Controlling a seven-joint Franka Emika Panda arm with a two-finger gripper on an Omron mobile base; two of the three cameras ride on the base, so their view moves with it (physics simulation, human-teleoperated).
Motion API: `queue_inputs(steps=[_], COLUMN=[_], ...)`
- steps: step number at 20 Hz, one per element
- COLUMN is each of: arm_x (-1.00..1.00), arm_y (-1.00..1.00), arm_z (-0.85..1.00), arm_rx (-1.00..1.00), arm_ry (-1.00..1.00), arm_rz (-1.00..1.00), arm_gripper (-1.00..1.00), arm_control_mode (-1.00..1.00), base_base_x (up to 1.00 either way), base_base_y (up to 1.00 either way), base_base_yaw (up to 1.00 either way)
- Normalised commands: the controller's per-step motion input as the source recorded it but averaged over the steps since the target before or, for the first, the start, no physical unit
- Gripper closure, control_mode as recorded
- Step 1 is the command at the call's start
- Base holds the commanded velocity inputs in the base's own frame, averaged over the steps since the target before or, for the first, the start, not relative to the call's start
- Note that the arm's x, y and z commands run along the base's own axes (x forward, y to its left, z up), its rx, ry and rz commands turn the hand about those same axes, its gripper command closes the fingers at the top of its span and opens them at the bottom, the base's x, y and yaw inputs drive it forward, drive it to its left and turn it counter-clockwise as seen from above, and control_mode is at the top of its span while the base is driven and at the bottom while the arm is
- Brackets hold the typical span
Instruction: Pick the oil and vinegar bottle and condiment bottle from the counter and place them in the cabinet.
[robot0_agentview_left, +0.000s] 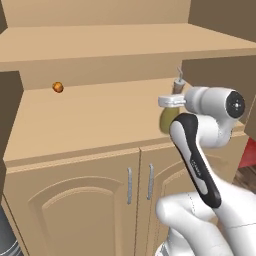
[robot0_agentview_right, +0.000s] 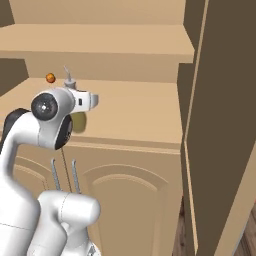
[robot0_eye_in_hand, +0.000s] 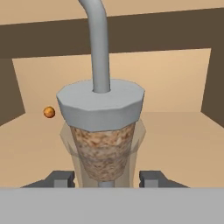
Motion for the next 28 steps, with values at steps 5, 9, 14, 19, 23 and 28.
queue_inputs(steps=[5,9,14,19,23,28], arm_x=[0.42,0.58,0.6,0.49,0.35,0.06], arm_y=[0.05,0.04,0.04,0.0,0.0,0.0], arm_z=[0.0,0.0,-0.06,-0.09,-0.22,-0.06], arm_rx=[0.0,0.0,0.0,0.0,0.0,0.0], arm_ry=[-0.04,0.0,0.06,0.04,0.01,0.0], arm_rz=[0.0,0.0,0.0,0.0,0.01,0.01], arm_gripper=[1.0,1.0,1.0,1.0,1.0,1.0], arm_control_mode=[-1.0,-1.0,-1.0,-1.0,-1.0,-1.0], base_base_x=[0.0,0.0,0.0,0.0,0.0,0.0], base_base_y=[0.0,0.0,0.0,0.0,0.0,0.0], base_base_yaw=[0.0,0.0,0.0,0.0,0.0,0.0])
